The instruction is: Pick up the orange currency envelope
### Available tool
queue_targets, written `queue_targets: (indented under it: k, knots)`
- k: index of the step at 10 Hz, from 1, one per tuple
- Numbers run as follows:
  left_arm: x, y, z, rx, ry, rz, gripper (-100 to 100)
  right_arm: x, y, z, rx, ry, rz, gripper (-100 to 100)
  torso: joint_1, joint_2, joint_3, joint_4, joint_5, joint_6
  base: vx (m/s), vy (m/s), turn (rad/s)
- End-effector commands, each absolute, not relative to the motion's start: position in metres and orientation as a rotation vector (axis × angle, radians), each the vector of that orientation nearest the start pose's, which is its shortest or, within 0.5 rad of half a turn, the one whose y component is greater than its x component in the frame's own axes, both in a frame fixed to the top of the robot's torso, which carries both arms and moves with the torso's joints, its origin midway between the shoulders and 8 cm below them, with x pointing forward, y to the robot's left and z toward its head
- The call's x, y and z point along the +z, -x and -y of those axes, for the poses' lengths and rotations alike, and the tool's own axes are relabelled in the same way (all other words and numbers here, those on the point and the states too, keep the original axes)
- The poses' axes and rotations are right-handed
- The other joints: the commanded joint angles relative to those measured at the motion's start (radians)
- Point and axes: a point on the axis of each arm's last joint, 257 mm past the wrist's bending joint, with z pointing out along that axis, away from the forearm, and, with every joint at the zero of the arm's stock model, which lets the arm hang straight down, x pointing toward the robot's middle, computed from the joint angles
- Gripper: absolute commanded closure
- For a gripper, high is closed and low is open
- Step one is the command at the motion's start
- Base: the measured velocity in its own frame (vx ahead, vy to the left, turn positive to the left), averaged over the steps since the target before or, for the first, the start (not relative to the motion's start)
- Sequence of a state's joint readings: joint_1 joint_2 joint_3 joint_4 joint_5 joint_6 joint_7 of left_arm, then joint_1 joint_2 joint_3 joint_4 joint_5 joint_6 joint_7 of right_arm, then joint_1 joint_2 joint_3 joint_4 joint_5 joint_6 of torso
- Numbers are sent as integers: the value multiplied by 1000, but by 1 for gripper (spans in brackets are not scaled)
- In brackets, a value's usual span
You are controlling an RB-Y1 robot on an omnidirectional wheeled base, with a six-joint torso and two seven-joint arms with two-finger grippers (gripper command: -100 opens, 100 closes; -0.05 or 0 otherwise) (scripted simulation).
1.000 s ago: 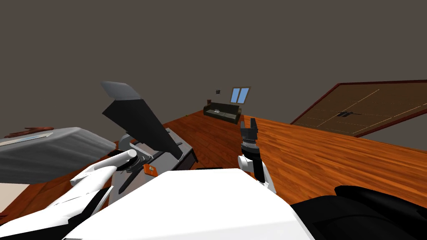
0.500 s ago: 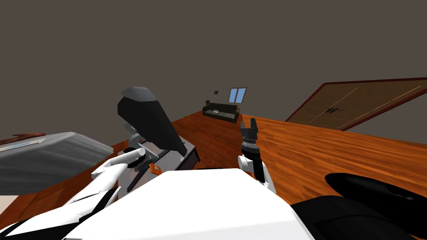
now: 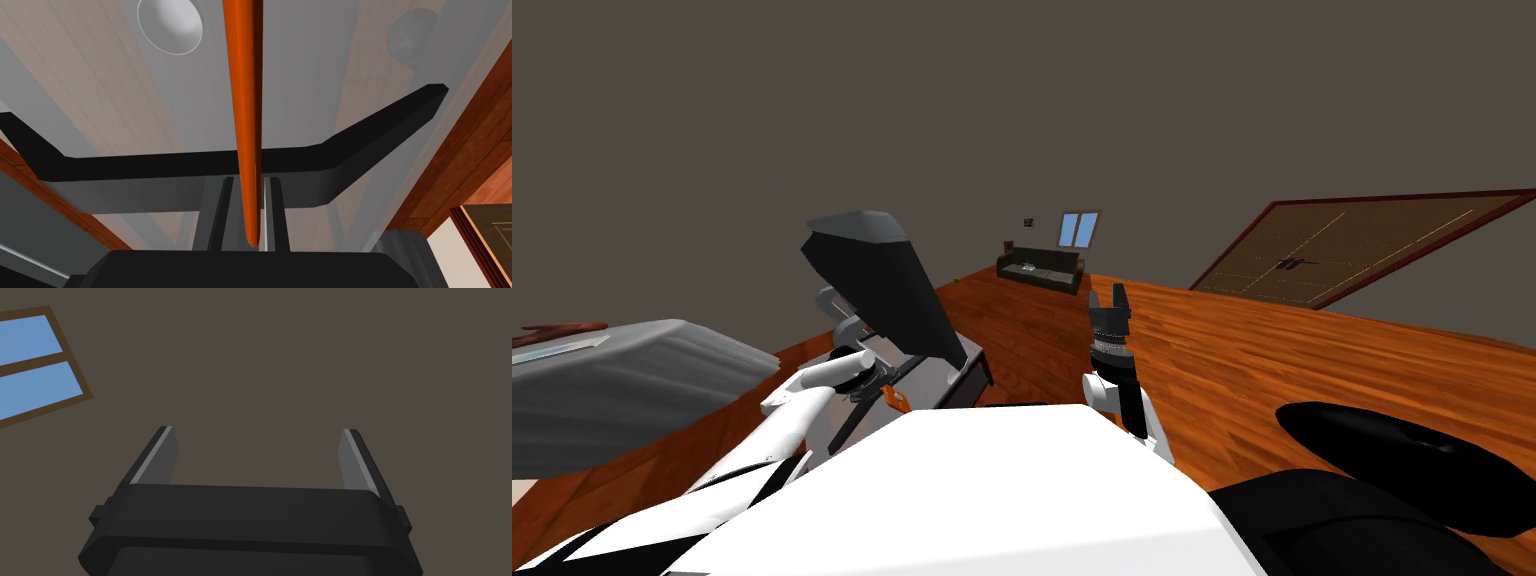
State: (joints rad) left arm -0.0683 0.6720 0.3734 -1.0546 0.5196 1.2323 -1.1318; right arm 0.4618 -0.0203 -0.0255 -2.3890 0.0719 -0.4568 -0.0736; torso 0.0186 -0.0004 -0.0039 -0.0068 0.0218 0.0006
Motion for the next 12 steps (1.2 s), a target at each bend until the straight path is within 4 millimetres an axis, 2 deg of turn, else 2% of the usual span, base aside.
queue_targets:
  k: [1, 3, 4, 6, 7, 8, 9, 10, 12]
  knots:
    - [-447, -276, -571, 146, 1424, -2621, 100, 76, -329, 268, 1333, -542, -581, 0, 0, 0, 0, 0, 0, 0, -70, 122, -86]
    - [-434, -293, -571, 135, 1425, -2567, 100, 76, -329, 268, 1333, -542, -581, 0, 4, 2, 1, 0, 1, 0, -57, 87, -52]
    - [-446, -283, -551, 159, 1450, -2612, 100, 76, -329, 268, 1333, -542, -581, 0, 0, 0, 0, 0, 0, 0, -82, 82, -97]
    - [-431, -301, -551, 144, 1449, -2550, 100, 76, -329, 268, 1333, -542, -581, 0, 1, 2, 0, -1, 1, 0, -70, 72, -49]
    - [-438, -296, -531, 168, 1466, -2581, 100, 76, -329, 268, 1333, -542, -581, 0, -1, 0, 0, -1, 0, -1, -82, 113, -87]
    - [-428, -307, -530, 157, 1465, -2542, 100, 76, -329, 268, 1333, -542, -581, 0, 2, 2, 0, -1, 1, 0, -84, 111, -85]
    - [-426, -309, -530, 152, 1478, -2526, 100, 76, -329, 268, 1333, -542, -581, 0, 2, 2, 0, -1, 1, -1, -33, 49, -6]
    - [-432, -303, -511, 178, 1499, -2550, 100, 76, -329, 268, 1333, -542, -581, 0, -1, 0, -1, -1, 0, -1, -72, 92, -95]
    - [-419, -316, -510, 158, 1510, -2492, 100, 76, -329, 268, 1333, -542, -581, 0, 1, 2, 0, -1, 1, -1, -66, 75, -53]
